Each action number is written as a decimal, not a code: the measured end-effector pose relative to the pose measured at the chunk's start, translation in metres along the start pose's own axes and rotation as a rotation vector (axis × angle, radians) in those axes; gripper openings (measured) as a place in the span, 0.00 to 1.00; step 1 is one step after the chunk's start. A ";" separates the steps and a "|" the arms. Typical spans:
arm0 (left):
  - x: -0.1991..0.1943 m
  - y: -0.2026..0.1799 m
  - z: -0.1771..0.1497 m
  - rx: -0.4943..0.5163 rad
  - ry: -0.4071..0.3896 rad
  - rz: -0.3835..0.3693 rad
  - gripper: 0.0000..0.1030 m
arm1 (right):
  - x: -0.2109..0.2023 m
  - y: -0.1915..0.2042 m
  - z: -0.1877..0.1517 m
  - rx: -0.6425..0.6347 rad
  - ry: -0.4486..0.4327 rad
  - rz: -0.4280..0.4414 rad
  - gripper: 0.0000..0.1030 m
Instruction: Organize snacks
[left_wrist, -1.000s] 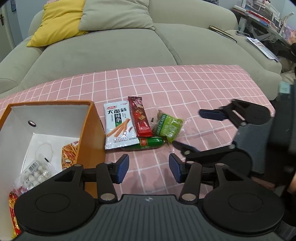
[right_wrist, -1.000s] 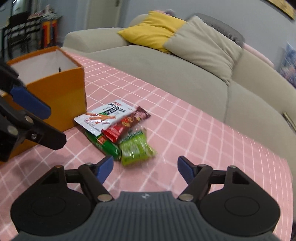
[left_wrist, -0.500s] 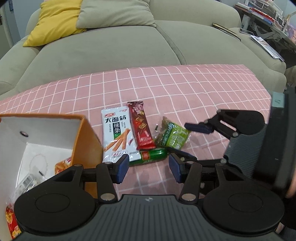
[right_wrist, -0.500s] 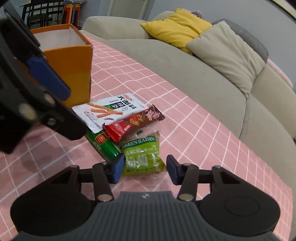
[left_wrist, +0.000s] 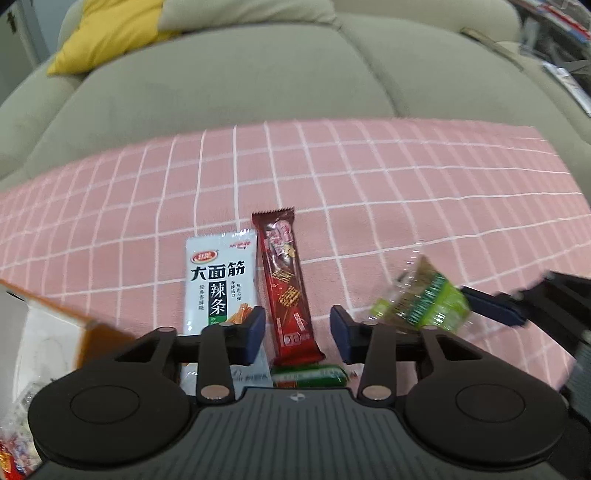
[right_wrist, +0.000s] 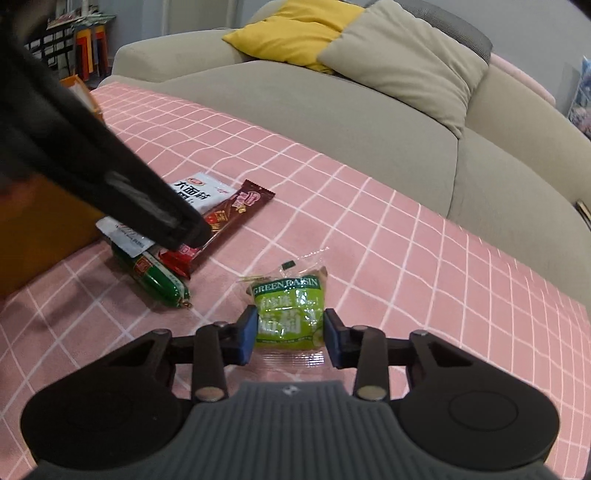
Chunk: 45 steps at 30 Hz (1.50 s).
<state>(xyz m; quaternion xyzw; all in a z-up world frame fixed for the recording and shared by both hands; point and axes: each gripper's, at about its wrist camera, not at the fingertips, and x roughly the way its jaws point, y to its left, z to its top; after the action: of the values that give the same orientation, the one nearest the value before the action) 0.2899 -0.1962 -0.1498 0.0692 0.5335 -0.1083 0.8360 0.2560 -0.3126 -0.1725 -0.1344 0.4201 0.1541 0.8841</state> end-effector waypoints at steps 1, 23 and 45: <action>0.006 0.000 0.002 -0.009 0.010 0.003 0.45 | 0.000 -0.001 0.000 0.008 0.001 0.004 0.34; 0.047 -0.004 0.021 -0.001 0.013 0.023 0.25 | 0.004 -0.001 0.008 0.034 0.038 0.003 0.35; -0.076 -0.009 -0.041 0.012 -0.122 -0.082 0.25 | -0.067 0.013 -0.005 0.261 0.017 0.030 0.33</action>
<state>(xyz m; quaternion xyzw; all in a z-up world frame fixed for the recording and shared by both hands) 0.2203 -0.1873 -0.0983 0.0455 0.4833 -0.1499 0.8614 0.2070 -0.3139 -0.1243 -0.0132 0.4462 0.1101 0.8880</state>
